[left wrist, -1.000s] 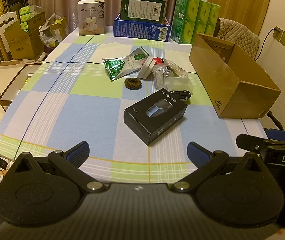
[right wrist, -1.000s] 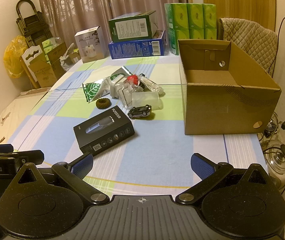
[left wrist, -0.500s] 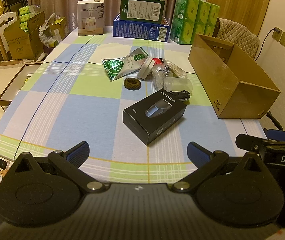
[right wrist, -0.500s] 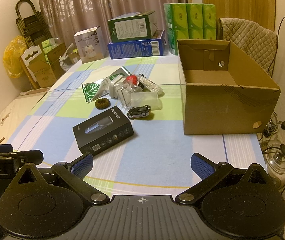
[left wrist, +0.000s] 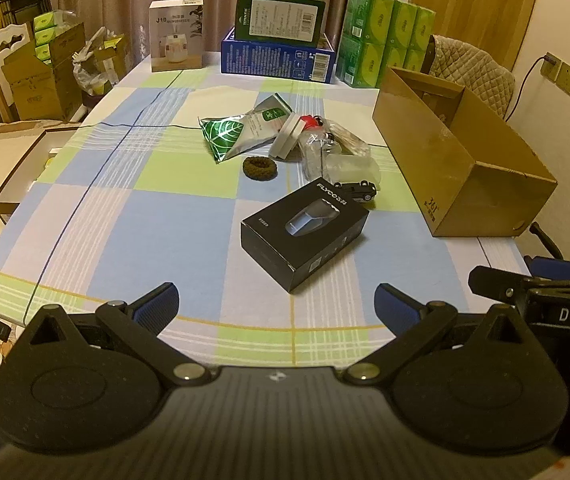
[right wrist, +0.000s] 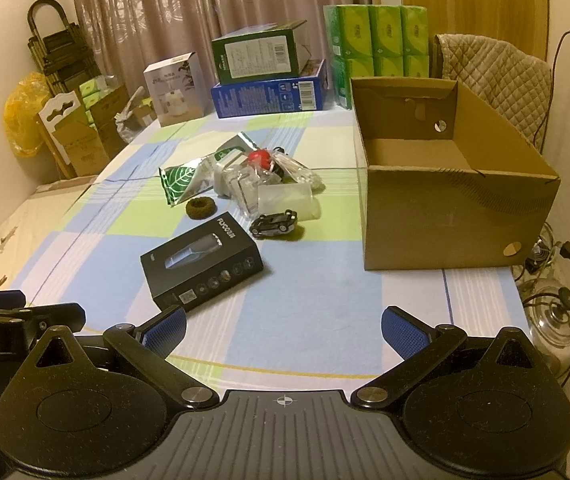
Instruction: Organize objects
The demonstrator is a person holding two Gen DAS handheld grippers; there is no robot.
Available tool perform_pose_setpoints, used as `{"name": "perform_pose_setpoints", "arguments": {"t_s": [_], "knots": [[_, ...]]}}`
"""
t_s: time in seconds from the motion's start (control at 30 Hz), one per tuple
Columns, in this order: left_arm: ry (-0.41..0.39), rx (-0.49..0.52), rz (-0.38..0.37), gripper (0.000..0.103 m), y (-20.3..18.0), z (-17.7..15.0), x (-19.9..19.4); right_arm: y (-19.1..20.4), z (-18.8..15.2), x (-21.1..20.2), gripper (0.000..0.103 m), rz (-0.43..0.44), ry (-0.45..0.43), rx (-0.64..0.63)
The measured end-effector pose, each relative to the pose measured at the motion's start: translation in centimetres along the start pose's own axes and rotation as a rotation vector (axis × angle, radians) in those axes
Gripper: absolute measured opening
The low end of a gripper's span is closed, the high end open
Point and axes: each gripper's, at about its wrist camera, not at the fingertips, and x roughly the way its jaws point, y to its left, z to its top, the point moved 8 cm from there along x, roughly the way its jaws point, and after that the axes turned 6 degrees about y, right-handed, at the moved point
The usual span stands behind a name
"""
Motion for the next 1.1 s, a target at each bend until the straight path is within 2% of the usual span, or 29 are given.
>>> {"name": "perform_pose_setpoints", "arguments": {"t_s": [0.27, 0.37, 0.53, 0.67, 0.87, 0.97, 1.1], "knots": [[0.036, 0.026, -0.026, 0.102, 0.4, 0.5, 1.5, -0.3, 0.3, 1.4, 0.101, -0.016, 0.023, -0.028], [0.057, 0.082, -0.034, 0.102, 0.6, 1.0, 2.6, -0.1, 0.7, 2.2, 0.101, 0.000, 0.041, -0.060], [0.096, 0.263, -0.035, 0.102, 0.4, 2.6, 4.7, 0.8, 1.9, 3.8, 0.101, 0.033, 0.081, -0.199], [0.135, 0.408, -0.043, 0.102, 0.0, 4.3, 6.9, 1.8, 2.8, 5.9, 0.101, 0.055, 0.131, -0.370], [0.189, 0.574, -0.087, 0.102, -1.2, 5.8, 10.4, 2.4, 3.3, 9.5, 0.099, 0.097, 0.193, -0.630], [0.225, 0.613, -0.114, 0.098, -1.7, 6.1, 12.3, 2.6, 3.4, 11.1, 0.092, 0.132, 0.214, -0.712], [0.265, 0.673, -0.134, 0.095, -2.6, 6.4, 15.2, 2.9, 3.4, 12.8, 0.089, 0.153, 0.238, -0.795]]}}
